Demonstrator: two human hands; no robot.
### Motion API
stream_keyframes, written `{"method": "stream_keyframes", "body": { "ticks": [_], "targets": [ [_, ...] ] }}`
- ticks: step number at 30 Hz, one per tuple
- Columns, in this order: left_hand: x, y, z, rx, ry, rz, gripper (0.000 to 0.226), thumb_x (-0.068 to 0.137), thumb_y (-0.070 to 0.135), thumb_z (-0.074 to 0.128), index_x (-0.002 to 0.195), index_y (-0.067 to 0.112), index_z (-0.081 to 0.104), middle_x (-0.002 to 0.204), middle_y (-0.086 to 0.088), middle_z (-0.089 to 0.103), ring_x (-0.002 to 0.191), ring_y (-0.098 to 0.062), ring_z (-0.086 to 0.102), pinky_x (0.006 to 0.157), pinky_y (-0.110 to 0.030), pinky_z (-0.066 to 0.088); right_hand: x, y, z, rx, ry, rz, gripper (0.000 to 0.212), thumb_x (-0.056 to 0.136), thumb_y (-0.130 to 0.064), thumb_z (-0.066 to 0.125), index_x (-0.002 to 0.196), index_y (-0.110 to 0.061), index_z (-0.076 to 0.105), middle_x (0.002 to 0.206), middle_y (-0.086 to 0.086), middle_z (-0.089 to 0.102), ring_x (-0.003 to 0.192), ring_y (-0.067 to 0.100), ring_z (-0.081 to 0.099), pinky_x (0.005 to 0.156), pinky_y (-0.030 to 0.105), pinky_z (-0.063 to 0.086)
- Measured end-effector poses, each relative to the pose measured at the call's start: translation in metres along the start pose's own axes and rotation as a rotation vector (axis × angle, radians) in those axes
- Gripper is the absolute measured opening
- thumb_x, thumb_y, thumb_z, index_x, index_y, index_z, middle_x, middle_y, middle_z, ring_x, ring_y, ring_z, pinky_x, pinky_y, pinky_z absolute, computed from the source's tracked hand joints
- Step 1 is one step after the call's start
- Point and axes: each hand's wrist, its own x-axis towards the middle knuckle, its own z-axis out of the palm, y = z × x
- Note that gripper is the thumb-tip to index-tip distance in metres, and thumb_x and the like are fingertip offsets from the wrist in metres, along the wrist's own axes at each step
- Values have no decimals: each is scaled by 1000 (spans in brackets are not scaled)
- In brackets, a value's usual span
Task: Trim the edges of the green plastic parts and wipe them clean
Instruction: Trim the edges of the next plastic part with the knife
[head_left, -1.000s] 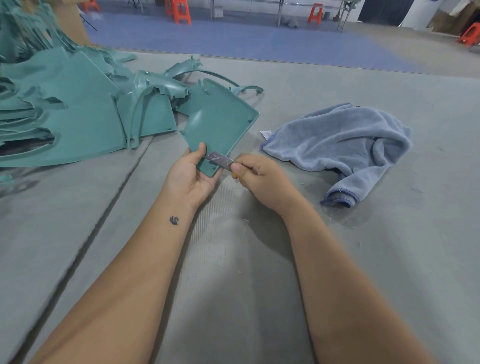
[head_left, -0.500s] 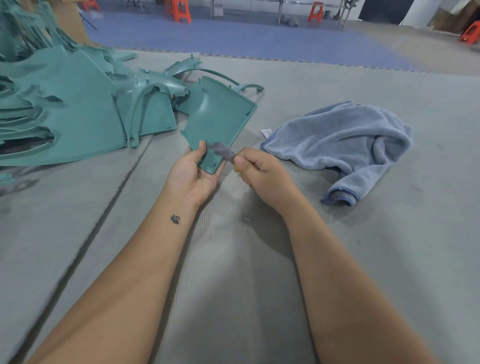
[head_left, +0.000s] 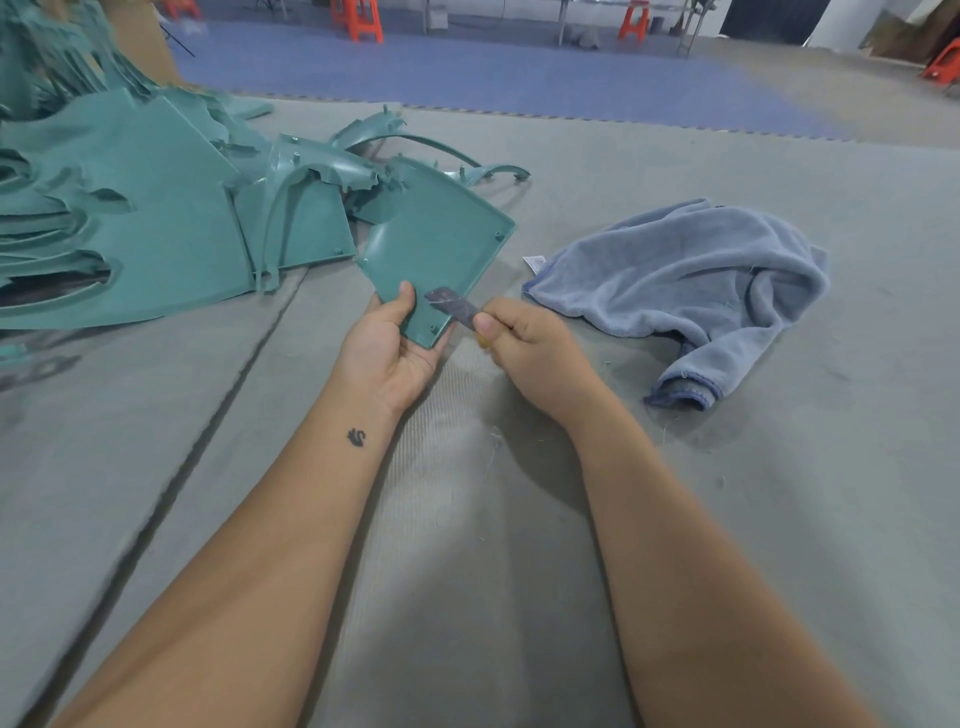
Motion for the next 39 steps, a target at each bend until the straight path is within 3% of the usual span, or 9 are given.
{"method": "stream_keyframes", "body": {
  "ticks": [3, 8, 13, 19, 24, 28, 32, 36, 39],
  "targets": [
    [0, 0, 0, 1, 6, 1, 23, 103, 6, 35, 109, 9, 57, 90, -13, 73, 83, -27, 69, 72, -42, 59, 0, -1, 1, -22, -39, 0, 36, 99, -13, 50, 65, -24, 45, 58, -8, 39, 59, 14, 35, 61, 31, 31],
    [-4, 0, 2, 90, -8, -6, 23, 104, 8, 34, 109, 12, 56, 107, -10, 67, 96, -27, 64, 87, -44, 52, -1, -1, -6, 171, 115, 27, 31, 102, -16, 46, 71, -18, 47, 57, -4, 34, 56, 12, 31, 54, 24, 28],
    [-6, 0, 5, 30, -22, -24, 25, 104, 7, 32, 113, 9, 56, 112, -12, 66, 103, -28, 64, 80, -46, 55, 0, -1, -3, 23, 24, 28, 33, 100, -12, 48, 68, -21, 46, 57, -8, 39, 54, 6, 34, 57, 25, 31],
    [-5, 1, 5, 22, -4, -21, 24, 104, 9, 33, 107, 9, 57, 101, -12, 68, 89, -26, 66, 82, -42, 55, -2, -4, -4, -70, -104, 17, 35, 98, -12, 53, 65, -21, 49, 57, -4, 41, 56, 12, 35, 59, 30, 30],
    [-6, 6, 4, 68, 18, -111, 27, 103, 15, 36, 124, 12, 54, 120, -13, 66, 105, -30, 65, 84, -46, 53, -4, -8, -17, 330, -28, 118, 30, 100, -16, 50, 72, -15, 59, 51, 0, 45, 45, 9, 36, 46, 16, 31],
    [-7, 8, 6, 125, -28, -117, 32, 100, 8, 35, 127, 12, 51, 105, -9, 70, 84, -21, 70, 67, -32, 56, -3, -9, -24, 481, 72, 106, 17, 100, -19, 51, 85, -15, 56, 62, 7, 66, 47, 16, 51, 52, 23, 43],
    [-7, 7, 7, 228, -90, -32, 34, 100, -1, 34, 125, 12, 53, 95, -9, 73, 81, -21, 72, 65, -32, 60, -2, -7, -17, 407, 81, 102, 21, 96, -33, 50, 81, -26, 63, 54, 0, 55, 46, 11, 40, 46, 23, 33],
    [-6, 8, 5, 225, -87, 4, 31, 101, -1, 34, 121, 11, 54, 92, -8, 74, 79, -21, 72, 65, -32, 60, 3, -12, -15, 350, 52, 245, 56, 102, -48, 29, 76, -30, 75, 57, -6, 47, 53, 9, 36, 53, 22, 32],
    [-5, 8, 4, 205, -100, 4, 29, 101, -1, 33, 113, 9, 57, 91, -9, 74, 80, -21, 72, 70, -33, 61, 0, -13, -13, 258, 32, 201, 38, 100, -38, 45, 74, -24, 69, 59, -13, 44, 55, 3, 37, 57, 17, 32]
  ]
}}
